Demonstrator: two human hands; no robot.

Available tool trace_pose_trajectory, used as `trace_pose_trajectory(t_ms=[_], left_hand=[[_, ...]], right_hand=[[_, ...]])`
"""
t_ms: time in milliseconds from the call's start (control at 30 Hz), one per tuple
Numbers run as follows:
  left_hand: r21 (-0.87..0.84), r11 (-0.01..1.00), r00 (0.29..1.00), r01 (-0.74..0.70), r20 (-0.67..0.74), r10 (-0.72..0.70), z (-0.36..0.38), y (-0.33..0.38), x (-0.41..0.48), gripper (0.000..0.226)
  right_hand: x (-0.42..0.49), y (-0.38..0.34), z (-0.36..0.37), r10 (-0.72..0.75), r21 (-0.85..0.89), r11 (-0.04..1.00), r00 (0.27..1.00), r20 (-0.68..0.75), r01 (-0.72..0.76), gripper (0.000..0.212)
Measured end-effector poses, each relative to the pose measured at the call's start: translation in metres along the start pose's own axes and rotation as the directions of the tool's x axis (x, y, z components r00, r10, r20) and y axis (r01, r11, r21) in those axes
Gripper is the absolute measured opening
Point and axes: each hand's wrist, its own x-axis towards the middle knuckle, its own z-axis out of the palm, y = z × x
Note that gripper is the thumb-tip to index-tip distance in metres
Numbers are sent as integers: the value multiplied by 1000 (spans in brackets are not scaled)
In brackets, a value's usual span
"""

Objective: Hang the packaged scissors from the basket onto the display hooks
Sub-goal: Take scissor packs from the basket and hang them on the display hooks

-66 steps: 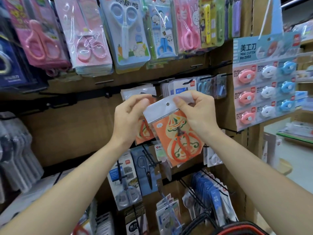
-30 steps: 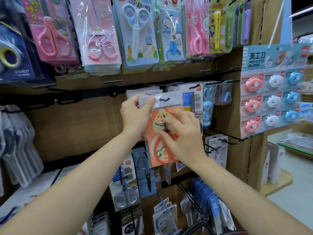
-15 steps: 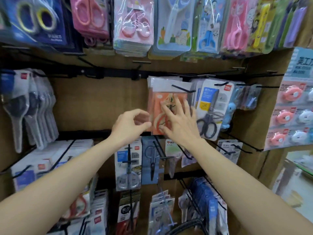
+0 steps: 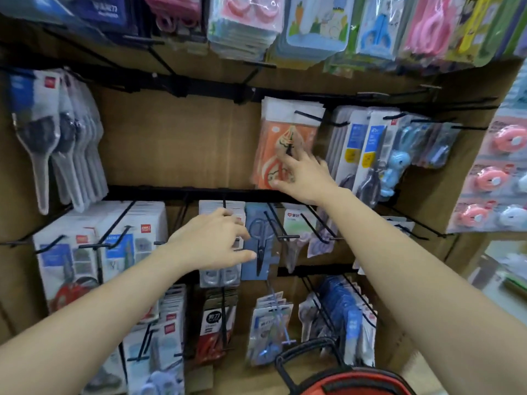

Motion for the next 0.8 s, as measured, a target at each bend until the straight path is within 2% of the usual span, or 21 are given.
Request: trace_pose_trajectory(t_ms=[100,200,233,300,367,400,467,567,667,800], left_hand=[[36,999,997,-12,-82,15,2,-1,1,59],[66,996,951,-65,-297,82,7,1,-1,48],[50,994,909,-98,-401,110,13,5,-4,45],[0,982,766,-188,-626,146,27,18,-14,34],[28,958,622,-287,-754,209,44,41,-28,20],[40,939,581,-342,-776,245,55,54,-34,16],[-5,890,591,-457,-749,299,84,82,-45,12],[-127,826,717,-549,-580,387,145,121,-59,9],[-268,798,824,-540,-365,434,212,155,-78,13],[-392,806,888,-443,-66,456,274,188,-103,28]], right_hand=[[-47,-2,-4,-52,124,990,988,-148,71,70],[-117,-4,4,-53,267,952,935,-350,153,49],[-142,-4,10,-31,319,933,918,-395,169,41],[-194,-4,27,41,418,895,907,-419,152,28],[-242,-5,51,130,500,862,915,-381,86,21],[-264,-5,66,180,536,843,918,-352,40,19],[-307,-2,97,279,598,797,927,-248,-80,17],[-369,7,138,391,605,746,919,-59,-279,18],[-429,18,169,478,536,718,875,84,-444,11],[-503,30,192,578,372,654,753,315,-658,16]])
